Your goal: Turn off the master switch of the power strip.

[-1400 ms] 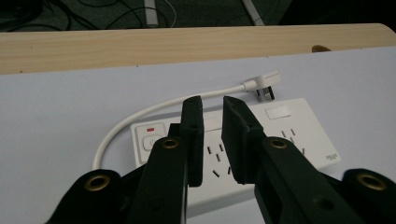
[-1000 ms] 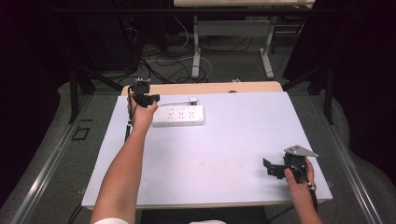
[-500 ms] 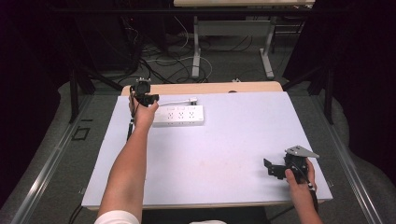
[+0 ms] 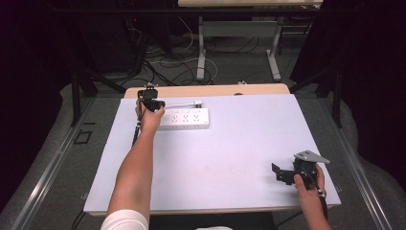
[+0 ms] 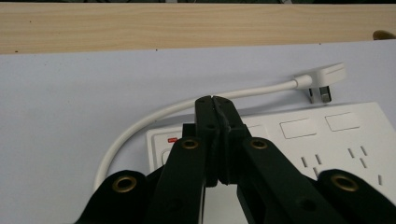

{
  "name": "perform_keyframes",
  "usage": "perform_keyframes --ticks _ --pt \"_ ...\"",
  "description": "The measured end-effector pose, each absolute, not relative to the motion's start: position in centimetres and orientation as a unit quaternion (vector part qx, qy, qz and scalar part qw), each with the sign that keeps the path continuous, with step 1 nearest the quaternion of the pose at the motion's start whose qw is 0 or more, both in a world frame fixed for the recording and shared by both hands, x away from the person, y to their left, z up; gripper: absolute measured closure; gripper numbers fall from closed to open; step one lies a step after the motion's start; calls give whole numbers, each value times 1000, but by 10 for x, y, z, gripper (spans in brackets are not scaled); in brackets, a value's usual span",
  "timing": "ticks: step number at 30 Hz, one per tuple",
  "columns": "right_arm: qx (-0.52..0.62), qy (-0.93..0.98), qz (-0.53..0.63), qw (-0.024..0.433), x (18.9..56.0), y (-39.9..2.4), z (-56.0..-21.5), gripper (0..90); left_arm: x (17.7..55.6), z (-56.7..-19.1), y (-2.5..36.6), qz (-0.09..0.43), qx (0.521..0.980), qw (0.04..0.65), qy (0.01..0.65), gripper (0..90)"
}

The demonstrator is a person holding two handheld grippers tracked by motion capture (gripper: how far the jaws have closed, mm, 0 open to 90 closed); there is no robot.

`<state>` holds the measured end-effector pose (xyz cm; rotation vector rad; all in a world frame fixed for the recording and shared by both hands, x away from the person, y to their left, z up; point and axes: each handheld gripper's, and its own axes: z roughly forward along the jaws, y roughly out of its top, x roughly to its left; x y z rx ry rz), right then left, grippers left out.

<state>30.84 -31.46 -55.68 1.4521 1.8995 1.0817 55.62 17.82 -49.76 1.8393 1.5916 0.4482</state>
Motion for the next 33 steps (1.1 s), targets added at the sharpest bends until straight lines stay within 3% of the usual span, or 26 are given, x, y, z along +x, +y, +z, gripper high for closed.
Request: perform_keyframes --ticks 33 --pt "520 710 404 247 310 -312 -559 0 562 -522 181 171 714 274 621 900"
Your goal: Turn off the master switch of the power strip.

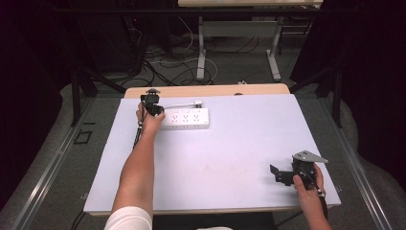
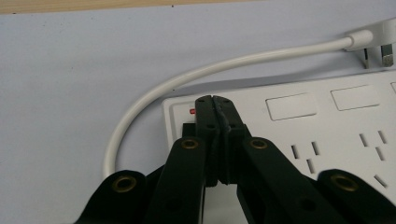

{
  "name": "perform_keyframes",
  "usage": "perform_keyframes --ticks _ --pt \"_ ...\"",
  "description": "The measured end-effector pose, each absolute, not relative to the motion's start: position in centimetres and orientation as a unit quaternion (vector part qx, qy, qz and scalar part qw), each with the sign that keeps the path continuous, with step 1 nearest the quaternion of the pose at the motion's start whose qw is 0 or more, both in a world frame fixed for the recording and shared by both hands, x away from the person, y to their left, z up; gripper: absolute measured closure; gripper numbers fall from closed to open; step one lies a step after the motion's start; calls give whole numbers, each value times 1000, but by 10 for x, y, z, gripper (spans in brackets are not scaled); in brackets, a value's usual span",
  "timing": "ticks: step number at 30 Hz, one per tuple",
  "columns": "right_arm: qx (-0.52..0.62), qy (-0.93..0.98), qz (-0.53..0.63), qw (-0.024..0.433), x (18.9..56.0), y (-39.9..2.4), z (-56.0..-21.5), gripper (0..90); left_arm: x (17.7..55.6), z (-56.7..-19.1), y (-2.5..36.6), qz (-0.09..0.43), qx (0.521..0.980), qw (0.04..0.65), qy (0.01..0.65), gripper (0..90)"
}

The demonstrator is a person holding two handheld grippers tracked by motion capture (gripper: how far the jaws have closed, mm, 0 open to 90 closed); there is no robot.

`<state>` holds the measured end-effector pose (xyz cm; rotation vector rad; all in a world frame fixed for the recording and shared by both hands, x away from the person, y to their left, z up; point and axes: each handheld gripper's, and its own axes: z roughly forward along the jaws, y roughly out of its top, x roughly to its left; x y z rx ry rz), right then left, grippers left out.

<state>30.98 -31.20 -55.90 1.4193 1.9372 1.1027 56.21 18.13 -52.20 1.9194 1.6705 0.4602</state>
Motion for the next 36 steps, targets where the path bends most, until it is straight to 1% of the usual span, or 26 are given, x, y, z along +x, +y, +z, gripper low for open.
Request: perform_keyframes --ticks 17,21,22,36 --pt "517 716 402 243 309 -310 -558 0 561 -525 180 175 719 267 617 900" --pt "517 712 404 249 309 -312 -558 0 560 -526 183 178 706 291 621 900" --pt "519 713 403 244 309 -313 -558 0 559 -526 184 171 701 296 626 900" --pt "519 712 405 245 309 -314 -558 0 557 -520 183 177 703 283 628 900"
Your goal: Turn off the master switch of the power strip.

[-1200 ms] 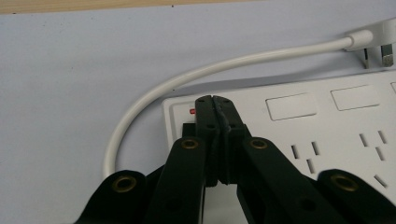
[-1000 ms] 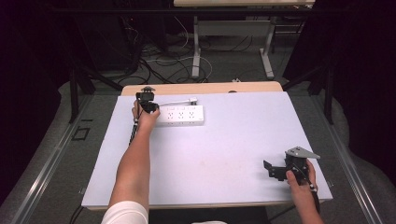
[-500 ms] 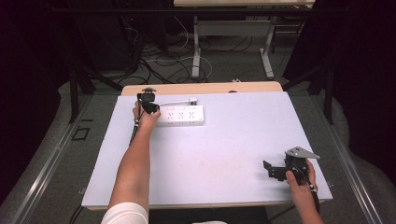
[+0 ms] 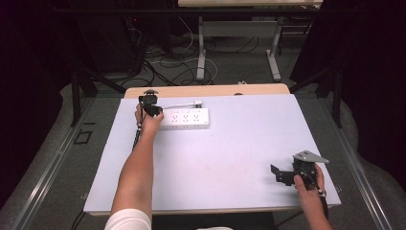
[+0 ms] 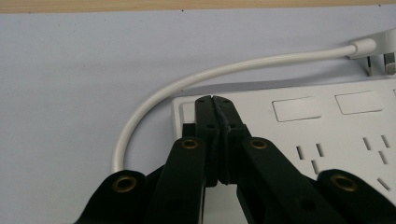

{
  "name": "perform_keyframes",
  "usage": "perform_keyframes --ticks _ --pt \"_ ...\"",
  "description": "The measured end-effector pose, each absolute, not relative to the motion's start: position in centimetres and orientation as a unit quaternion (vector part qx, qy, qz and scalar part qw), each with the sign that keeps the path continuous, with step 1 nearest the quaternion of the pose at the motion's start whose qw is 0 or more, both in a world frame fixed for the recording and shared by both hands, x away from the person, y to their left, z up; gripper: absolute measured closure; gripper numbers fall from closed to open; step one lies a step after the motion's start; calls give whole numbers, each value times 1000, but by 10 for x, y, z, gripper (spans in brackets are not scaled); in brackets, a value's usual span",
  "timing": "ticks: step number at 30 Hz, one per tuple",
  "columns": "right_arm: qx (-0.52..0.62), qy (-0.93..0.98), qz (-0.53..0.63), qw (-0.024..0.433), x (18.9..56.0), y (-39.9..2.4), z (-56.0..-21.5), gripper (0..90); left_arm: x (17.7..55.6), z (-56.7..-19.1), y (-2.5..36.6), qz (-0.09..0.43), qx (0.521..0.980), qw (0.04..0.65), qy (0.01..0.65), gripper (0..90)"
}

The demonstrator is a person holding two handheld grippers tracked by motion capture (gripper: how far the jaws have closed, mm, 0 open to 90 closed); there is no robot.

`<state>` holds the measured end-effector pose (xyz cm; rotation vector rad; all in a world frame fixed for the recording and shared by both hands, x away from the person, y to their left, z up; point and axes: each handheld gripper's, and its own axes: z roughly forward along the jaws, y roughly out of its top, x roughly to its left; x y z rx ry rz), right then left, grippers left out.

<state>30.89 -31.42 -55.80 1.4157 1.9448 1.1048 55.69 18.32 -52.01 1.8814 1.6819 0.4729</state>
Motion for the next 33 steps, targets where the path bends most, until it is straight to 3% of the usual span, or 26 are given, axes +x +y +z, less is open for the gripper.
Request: perform_keyframes --ticks 33 --pt "501 722 413 238 310 -315 -555 0 527 -493 178 185 716 294 605 876"
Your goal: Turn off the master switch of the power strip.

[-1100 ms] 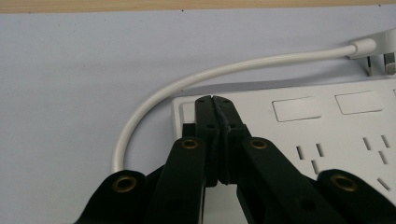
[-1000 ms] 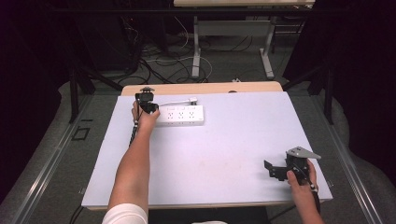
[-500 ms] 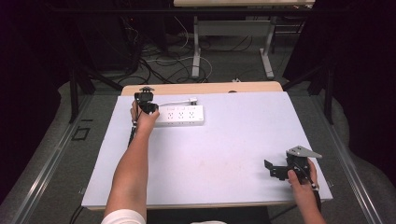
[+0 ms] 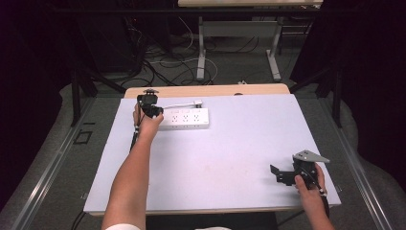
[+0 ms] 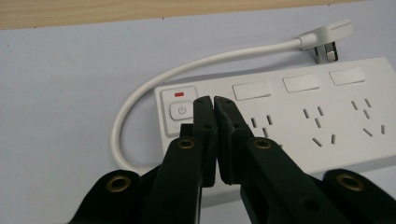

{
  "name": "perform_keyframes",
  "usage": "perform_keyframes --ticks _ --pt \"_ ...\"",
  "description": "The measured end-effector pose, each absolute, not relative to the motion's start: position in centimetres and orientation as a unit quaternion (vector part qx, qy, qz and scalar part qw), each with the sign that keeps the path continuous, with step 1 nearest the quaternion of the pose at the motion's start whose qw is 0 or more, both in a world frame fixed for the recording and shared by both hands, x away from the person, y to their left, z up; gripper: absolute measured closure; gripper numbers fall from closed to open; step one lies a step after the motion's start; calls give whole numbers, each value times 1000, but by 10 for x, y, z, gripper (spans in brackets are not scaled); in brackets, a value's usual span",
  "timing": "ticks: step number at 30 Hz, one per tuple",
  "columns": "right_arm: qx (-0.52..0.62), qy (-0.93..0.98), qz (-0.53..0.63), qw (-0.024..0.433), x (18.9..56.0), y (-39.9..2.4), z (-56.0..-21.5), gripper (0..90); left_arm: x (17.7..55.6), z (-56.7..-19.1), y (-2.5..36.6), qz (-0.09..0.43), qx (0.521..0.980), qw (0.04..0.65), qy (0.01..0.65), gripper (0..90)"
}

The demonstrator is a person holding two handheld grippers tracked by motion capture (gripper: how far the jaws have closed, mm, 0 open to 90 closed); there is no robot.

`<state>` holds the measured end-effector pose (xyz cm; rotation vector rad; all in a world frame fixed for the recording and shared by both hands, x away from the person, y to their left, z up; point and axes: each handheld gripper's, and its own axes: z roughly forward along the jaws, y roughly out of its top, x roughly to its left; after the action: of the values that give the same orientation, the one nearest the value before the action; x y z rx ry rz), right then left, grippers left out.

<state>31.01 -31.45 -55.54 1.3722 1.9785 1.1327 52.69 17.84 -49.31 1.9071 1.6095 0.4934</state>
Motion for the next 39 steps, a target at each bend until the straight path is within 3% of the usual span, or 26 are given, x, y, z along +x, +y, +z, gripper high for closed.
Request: perform_keyframes --ticks 14,39 --pt "501 722 413 239 310 -315 -555 0 518 -485 191 153 714 323 603 717" --pt "502 723 413 237 309 -314 -555 0 515 -494 189 179 740 314 567 441"
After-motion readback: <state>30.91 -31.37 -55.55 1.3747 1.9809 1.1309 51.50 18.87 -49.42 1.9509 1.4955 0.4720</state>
